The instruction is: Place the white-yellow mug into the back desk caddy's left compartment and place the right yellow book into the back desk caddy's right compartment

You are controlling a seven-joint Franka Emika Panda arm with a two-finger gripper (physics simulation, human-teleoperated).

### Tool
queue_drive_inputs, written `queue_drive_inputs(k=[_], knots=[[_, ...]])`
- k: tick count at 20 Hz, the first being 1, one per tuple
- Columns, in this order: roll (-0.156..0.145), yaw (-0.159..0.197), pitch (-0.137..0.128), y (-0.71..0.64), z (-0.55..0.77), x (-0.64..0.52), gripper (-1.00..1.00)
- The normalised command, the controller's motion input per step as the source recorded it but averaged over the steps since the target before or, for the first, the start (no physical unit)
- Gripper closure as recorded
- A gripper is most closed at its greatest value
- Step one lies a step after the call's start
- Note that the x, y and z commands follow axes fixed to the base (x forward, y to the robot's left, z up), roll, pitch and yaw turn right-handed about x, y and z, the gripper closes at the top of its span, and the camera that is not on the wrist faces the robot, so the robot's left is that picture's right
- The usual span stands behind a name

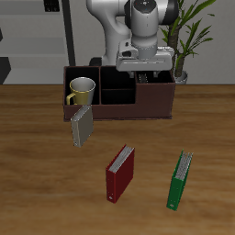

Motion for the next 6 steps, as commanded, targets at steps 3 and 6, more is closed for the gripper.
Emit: queue_drive_inputs(k=[3, 6], knots=[[-0.007, 0.047, -0.028, -0.19, 0.19, -0.02, -1.0], [-0.053, 0.018, -0.067, -0.35, 0.33, 0.1, -1.0]])
